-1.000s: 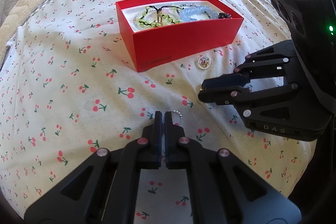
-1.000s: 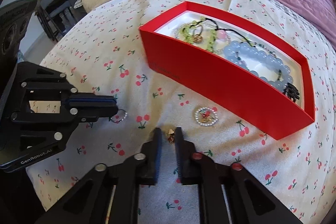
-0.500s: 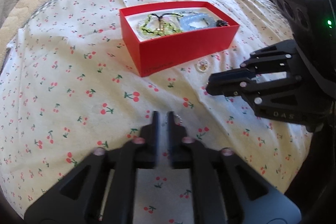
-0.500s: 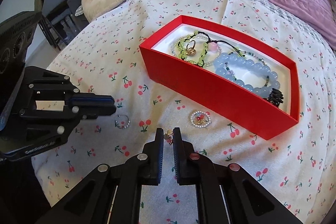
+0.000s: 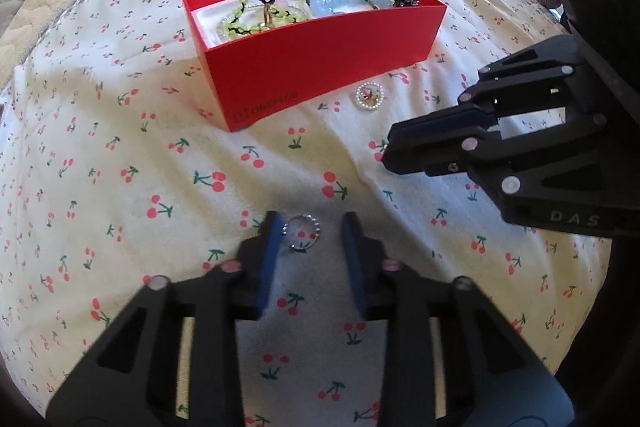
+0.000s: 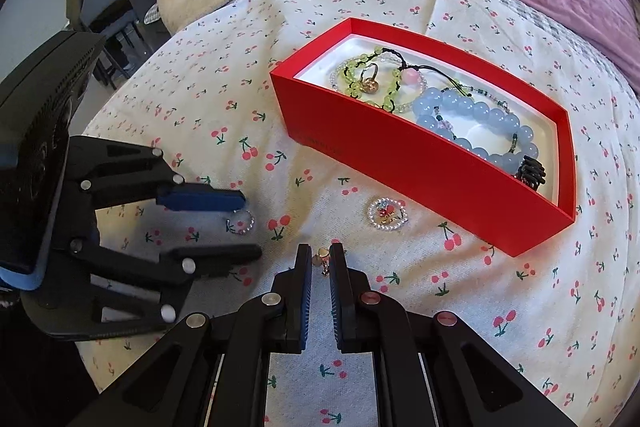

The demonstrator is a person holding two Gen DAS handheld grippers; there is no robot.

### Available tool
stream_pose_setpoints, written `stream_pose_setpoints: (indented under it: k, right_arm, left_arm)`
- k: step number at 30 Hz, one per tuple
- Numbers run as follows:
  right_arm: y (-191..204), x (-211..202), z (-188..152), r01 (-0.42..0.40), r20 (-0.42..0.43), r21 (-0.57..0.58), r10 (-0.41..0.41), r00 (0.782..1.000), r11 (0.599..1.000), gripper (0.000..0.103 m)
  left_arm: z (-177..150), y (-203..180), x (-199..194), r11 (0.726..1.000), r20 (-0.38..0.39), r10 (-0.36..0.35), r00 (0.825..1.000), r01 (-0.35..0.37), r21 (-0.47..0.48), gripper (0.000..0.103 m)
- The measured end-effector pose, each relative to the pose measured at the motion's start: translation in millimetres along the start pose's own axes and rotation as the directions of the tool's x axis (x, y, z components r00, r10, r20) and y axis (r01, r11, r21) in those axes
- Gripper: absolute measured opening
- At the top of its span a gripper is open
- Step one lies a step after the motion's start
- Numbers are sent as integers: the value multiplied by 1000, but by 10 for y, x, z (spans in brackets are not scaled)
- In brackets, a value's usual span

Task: Organize jewelry
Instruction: 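Close the left tool on a silver ring while the right grasps a gold earring, then carry the ring and earring into the red box and open both tools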

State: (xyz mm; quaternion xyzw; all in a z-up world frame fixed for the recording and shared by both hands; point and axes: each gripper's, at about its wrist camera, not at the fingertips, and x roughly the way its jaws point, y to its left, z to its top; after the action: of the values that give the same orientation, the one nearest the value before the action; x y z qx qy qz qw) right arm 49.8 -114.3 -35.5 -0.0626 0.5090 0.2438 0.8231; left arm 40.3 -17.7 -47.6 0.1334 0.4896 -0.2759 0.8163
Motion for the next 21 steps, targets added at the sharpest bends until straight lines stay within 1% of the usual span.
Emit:
stream_pose_setpoints:
  k: [1, 3, 6, 8, 12, 21]
  right_arm:
    - [-7, -4, -3, 0, 0, 1, 0, 1000, 1000, 9]
    - [-25, -17, -8, 4, 1, 4, -4, 1000, 1000, 9]
    - [-35, -46, -14, 7, 7, 10, -7, 1000, 1000, 9]
    - [-29, -73, -8, 5, 14, 13, -5, 1000, 1000, 9]
    - [-32, -156, 20, 2, 34, 12, -2, 999, 1000, 9]
    - [-159, -364, 92, 8, 86, 43, -11, 996, 999, 9]
  left_arm:
    - [1, 9, 0, 1000, -2, 1, 1000, -1, -5, 21]
    - [-17, 10, -13, 1000, -1, 4, 1000, -4, -4, 21]
    - [-10, -47, -46, 999, 2, 27, 1000, -27, 27, 20]
    - [3, -58, -67, 999, 2, 24, 1000, -24, 30, 20]
    - [40, -26, -128, 1000, 13, 25, 1000, -25, 17, 20]
    - [200, 110, -356, 999, 80, 37, 996, -35, -30, 20]
